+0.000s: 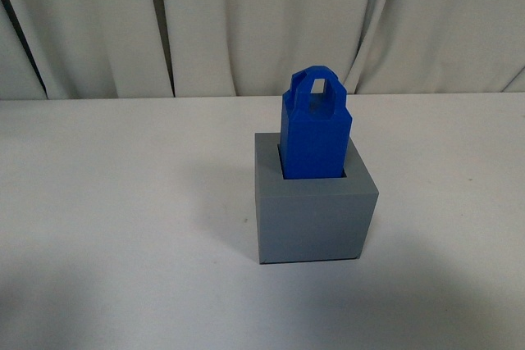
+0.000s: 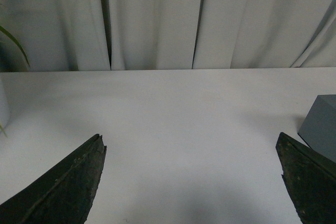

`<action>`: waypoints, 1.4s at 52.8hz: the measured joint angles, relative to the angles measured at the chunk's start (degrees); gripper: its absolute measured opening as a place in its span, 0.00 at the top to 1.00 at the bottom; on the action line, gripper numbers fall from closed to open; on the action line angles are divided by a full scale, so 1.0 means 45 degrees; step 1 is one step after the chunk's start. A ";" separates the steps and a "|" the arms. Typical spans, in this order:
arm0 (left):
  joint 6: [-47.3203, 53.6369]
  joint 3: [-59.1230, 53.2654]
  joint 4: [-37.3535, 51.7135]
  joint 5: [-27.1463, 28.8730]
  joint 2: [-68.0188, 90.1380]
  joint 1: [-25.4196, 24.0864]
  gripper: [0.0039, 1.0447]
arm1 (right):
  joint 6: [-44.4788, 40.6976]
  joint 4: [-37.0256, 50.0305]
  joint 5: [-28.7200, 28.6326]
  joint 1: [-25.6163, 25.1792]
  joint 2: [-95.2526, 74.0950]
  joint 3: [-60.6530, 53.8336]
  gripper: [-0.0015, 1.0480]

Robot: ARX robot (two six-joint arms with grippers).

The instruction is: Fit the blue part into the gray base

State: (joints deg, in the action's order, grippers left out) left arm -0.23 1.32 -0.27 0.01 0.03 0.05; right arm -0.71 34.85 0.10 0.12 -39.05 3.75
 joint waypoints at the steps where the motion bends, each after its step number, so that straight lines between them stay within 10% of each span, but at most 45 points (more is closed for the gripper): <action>1: 0.0005 0.0000 0.0000 0.0000 0.0000 0.0000 0.06 | 0.0000 -0.0053 0.0000 0.0000 0.0073 -0.0024 0.98; 70: 0.0005 0.0000 0.0000 0.0000 0.0000 0.0000 0.06 | 0.0015 -0.7723 -0.0053 0.0000 0.8612 -0.0758 0.98; 74: 0.0005 0.0000 0.0000 0.0000 0.0000 0.0000 0.06 | 0.0015 -0.7723 -0.0053 0.0000 0.8626 -0.0758 0.84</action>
State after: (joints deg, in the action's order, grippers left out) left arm -0.21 1.32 -0.27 0.01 0.03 0.05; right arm -0.64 0.10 -0.14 0.12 -0.23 0.34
